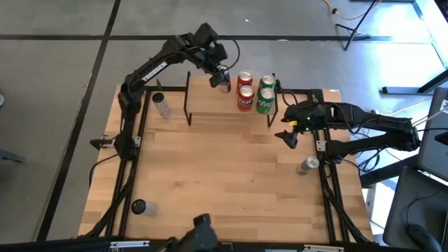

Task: Place canned beverage on shelf
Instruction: Put the left blue soda can on the shelf, then put the blue soda can on the shelf aligned with the other blue soda can

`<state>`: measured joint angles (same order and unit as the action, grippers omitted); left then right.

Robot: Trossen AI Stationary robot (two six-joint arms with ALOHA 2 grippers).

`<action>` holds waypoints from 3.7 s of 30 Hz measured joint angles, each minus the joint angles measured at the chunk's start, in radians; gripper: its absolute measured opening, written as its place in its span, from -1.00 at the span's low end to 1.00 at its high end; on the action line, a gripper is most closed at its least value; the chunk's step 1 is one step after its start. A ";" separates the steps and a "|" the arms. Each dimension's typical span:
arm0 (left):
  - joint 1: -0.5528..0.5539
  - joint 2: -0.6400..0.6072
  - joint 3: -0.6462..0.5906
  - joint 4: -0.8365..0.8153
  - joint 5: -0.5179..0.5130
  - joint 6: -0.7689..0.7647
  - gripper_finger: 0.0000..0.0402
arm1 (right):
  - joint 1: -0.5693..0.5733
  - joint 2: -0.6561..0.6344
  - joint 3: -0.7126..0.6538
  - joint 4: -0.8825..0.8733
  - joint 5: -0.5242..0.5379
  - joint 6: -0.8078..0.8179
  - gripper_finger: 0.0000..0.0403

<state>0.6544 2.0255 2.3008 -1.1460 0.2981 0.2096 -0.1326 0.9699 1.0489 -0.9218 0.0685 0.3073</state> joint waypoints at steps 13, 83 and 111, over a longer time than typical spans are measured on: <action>-0.013 0.086 0.004 -0.025 0.017 0.167 0.03 | 0.000 0.000 0.000 0.001 0.000 0.029 0.73; -0.378 -0.109 0.042 -0.124 -0.165 -0.083 0.57 | 0.447 -0.009 -0.160 -0.340 -0.154 0.777 -0.01; -1.036 -0.090 -0.415 0.143 -0.561 -0.858 0.57 | 0.446 0.368 -0.027 -0.186 -0.211 0.253 -0.01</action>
<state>-0.3814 1.9354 1.8856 -1.0033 -0.2631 -0.6489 0.3138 1.3382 1.0222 -1.1073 -0.1429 0.5601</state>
